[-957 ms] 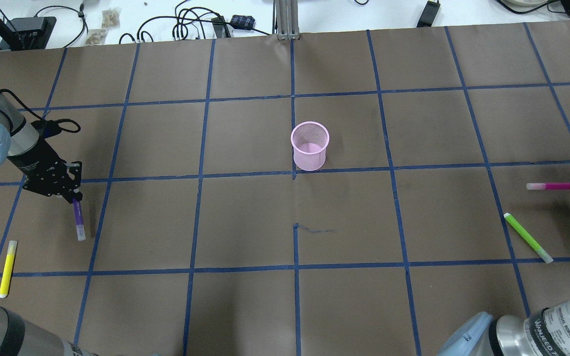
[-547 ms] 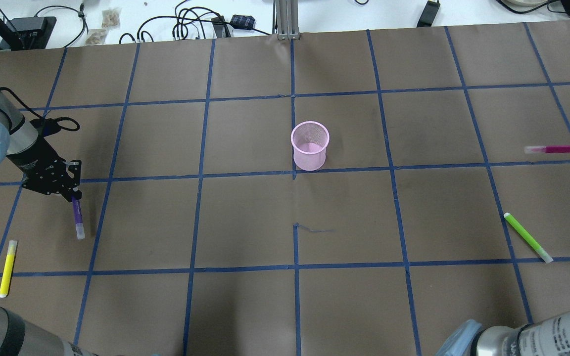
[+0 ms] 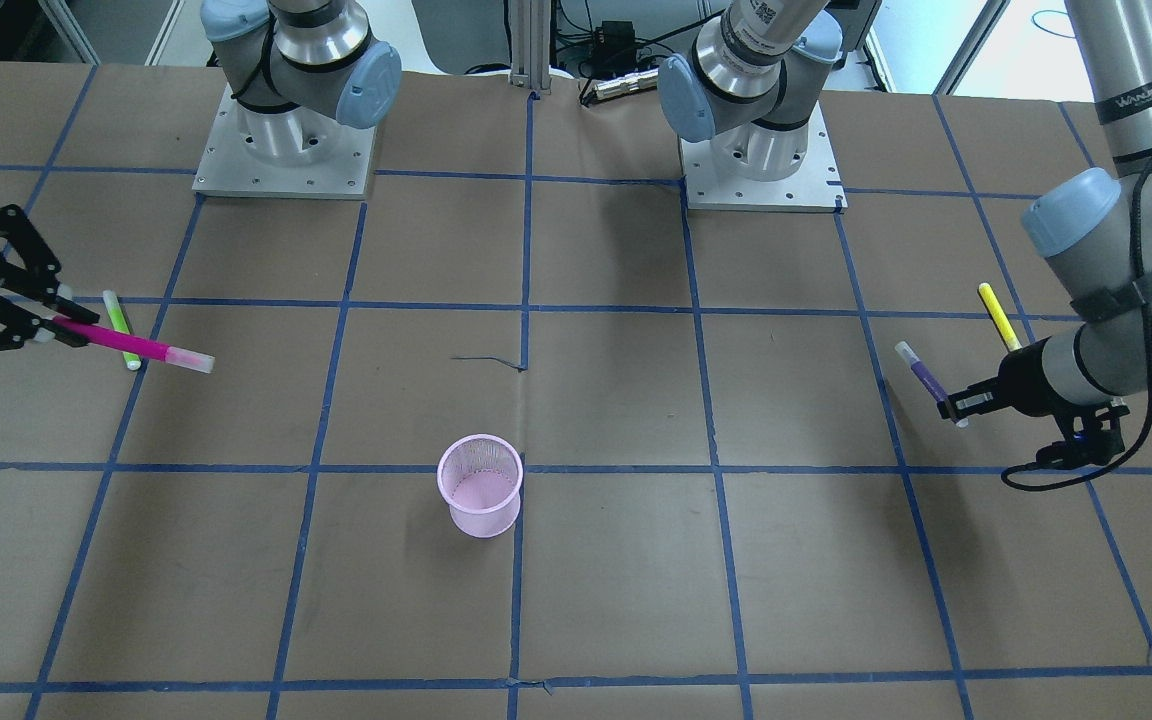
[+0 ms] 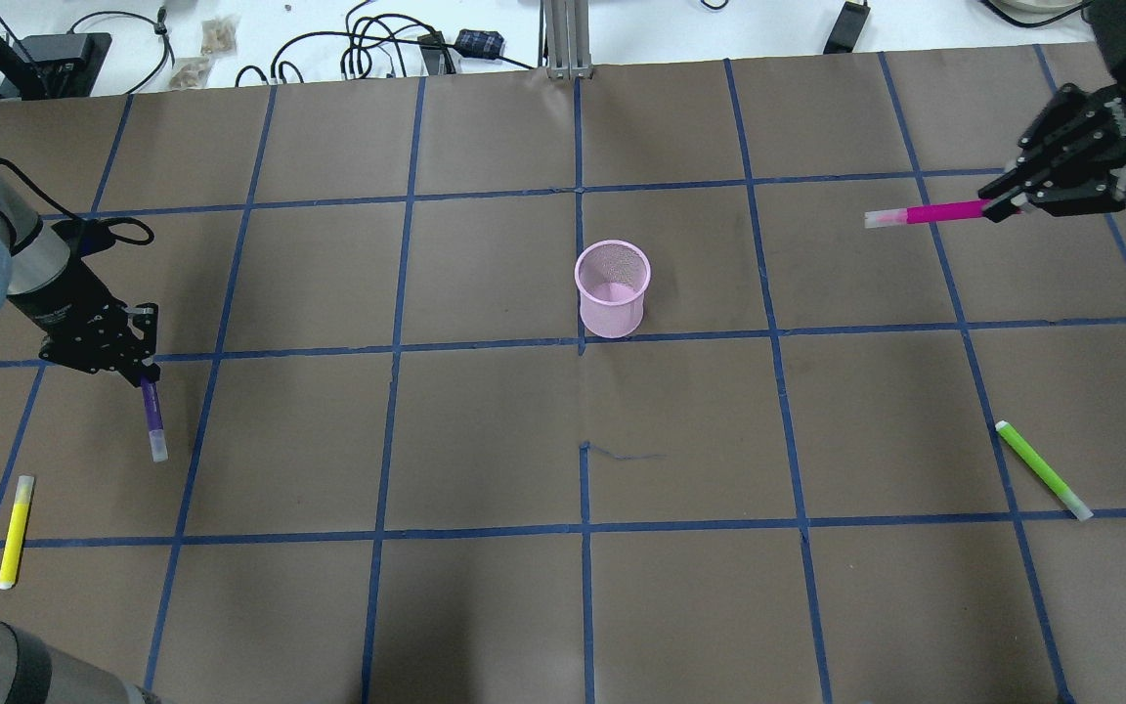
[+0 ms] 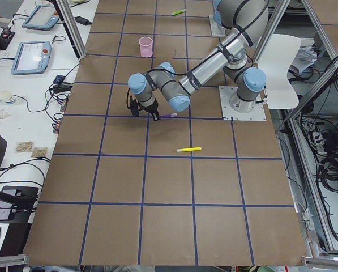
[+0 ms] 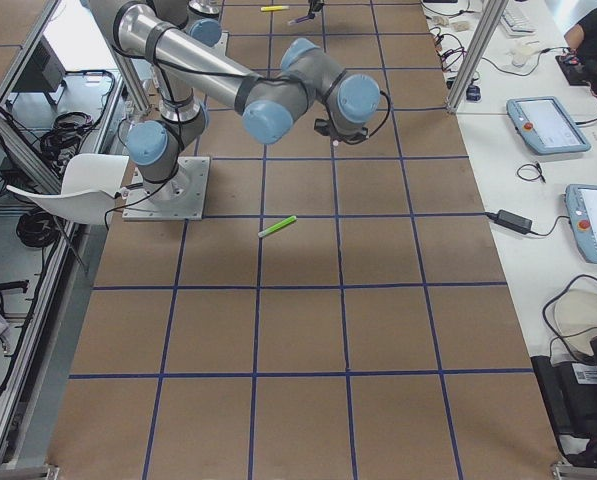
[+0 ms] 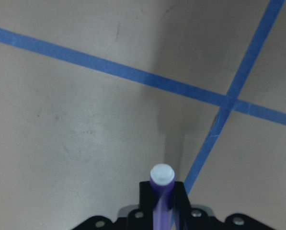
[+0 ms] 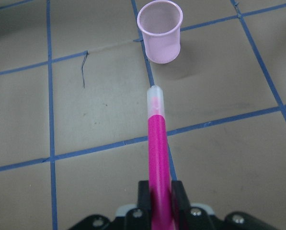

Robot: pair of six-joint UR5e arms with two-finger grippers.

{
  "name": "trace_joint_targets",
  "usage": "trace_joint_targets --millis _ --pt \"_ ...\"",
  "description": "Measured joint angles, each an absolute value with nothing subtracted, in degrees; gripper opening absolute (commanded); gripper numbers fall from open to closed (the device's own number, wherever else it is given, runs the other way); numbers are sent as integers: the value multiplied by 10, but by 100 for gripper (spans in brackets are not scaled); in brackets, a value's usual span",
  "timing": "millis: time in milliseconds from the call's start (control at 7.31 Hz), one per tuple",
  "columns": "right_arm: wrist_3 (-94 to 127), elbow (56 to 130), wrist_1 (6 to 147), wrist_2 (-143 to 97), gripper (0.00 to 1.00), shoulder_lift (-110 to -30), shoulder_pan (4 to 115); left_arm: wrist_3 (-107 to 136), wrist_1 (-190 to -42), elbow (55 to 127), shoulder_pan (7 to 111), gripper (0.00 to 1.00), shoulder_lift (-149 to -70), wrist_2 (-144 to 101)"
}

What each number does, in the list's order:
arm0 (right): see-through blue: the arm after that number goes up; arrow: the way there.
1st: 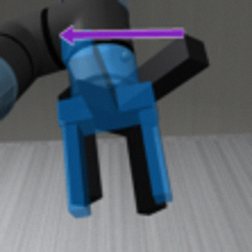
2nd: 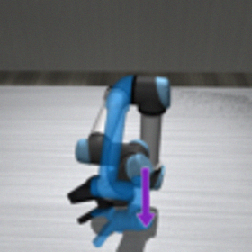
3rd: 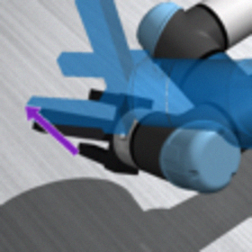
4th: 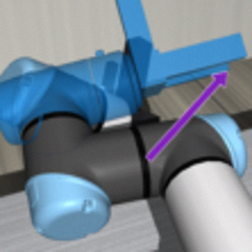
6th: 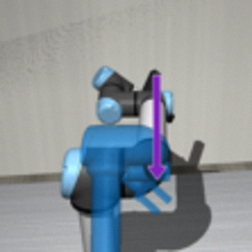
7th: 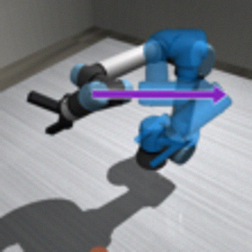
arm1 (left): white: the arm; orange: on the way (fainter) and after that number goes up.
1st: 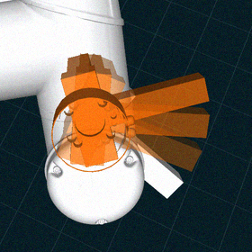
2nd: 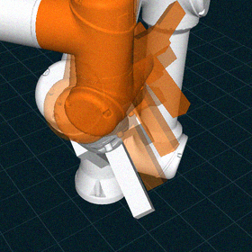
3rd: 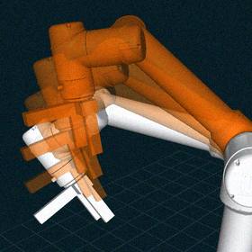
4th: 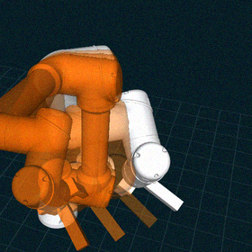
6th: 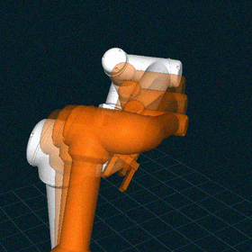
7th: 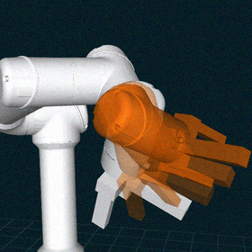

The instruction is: Insert purple and pink pens into pink cup

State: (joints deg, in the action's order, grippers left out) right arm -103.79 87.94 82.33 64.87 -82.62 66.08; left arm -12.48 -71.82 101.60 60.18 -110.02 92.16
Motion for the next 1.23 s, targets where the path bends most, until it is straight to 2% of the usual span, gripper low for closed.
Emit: trace_joint_targets --millis 410,684,1231 --pt "-798 879 949 712 0 -817 834 -127 -720 991 609 0 -1071 906" --pt "-715 879 1003 799 0 -791 934 -132 -719 987 611 0 -1057 874" --pt "-599 882 1097 923 0 -732 1041 -140 -705 989 638 0 -1029 809"
